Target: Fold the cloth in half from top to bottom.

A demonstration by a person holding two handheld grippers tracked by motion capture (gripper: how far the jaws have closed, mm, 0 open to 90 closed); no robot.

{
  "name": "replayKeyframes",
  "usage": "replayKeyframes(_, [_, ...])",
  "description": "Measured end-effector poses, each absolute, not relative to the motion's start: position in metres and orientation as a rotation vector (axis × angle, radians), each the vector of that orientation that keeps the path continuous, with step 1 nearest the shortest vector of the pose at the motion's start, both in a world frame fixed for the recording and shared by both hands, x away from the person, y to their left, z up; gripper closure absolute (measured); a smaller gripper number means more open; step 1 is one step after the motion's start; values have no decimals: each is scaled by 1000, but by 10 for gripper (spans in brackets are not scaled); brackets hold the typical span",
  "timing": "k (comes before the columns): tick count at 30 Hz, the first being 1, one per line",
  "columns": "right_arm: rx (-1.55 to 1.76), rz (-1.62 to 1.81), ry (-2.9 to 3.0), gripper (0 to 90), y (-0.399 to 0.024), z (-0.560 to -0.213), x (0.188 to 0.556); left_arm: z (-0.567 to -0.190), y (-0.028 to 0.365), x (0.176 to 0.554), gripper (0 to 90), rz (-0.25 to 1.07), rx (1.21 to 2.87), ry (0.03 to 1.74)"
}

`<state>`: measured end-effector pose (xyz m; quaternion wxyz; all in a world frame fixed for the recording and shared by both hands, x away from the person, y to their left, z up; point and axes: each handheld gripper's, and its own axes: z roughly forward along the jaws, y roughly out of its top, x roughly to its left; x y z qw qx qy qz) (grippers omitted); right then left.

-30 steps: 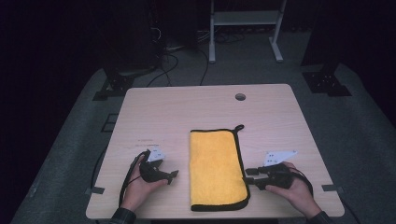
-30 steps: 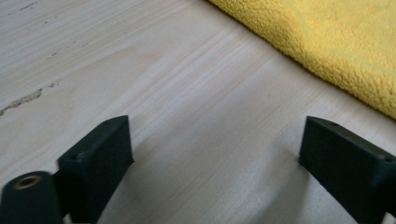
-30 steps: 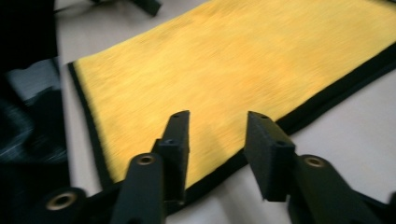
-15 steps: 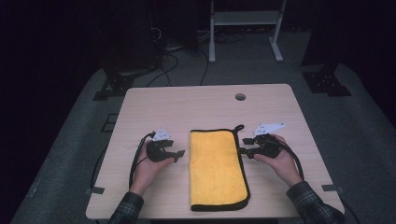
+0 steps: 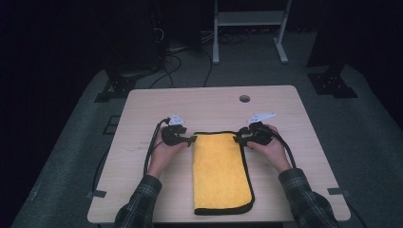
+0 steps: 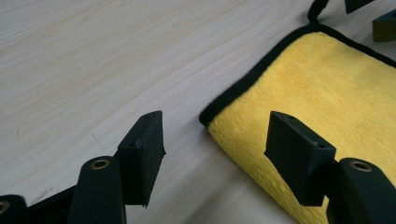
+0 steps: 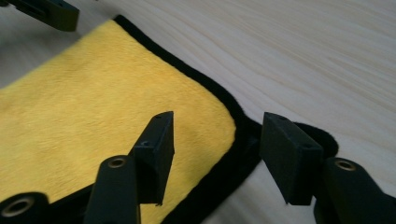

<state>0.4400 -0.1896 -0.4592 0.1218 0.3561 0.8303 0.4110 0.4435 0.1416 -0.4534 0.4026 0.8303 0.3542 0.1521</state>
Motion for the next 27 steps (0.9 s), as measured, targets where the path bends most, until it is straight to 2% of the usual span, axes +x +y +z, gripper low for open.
replayKeyframes(7, [1126,1170,2407,439,-190,-470,461,-462,139,459,384,386,2115,937])
replayKeyframes(18, [1090,1117,2419,533,-186,-478,468,-475,139,465,391,378,2143,957])
replayKeyframes(19, [1089,1116,2420,545,-185,-478,468,-475,139,464,409,373,2147,939])
replayKeyframes(20, [1080,1123,2419,603,-186,-479,467,-475,138,463,448,363,2145,925])
replayKeyframes(25, [1085,1194,2432,742,-188,-481,465,-475,138,461,737,271,2136,882])
replayKeyframes(27, [1111,1211,2433,772,-189,-481,465,-476,138,461,810,240,2122,894])
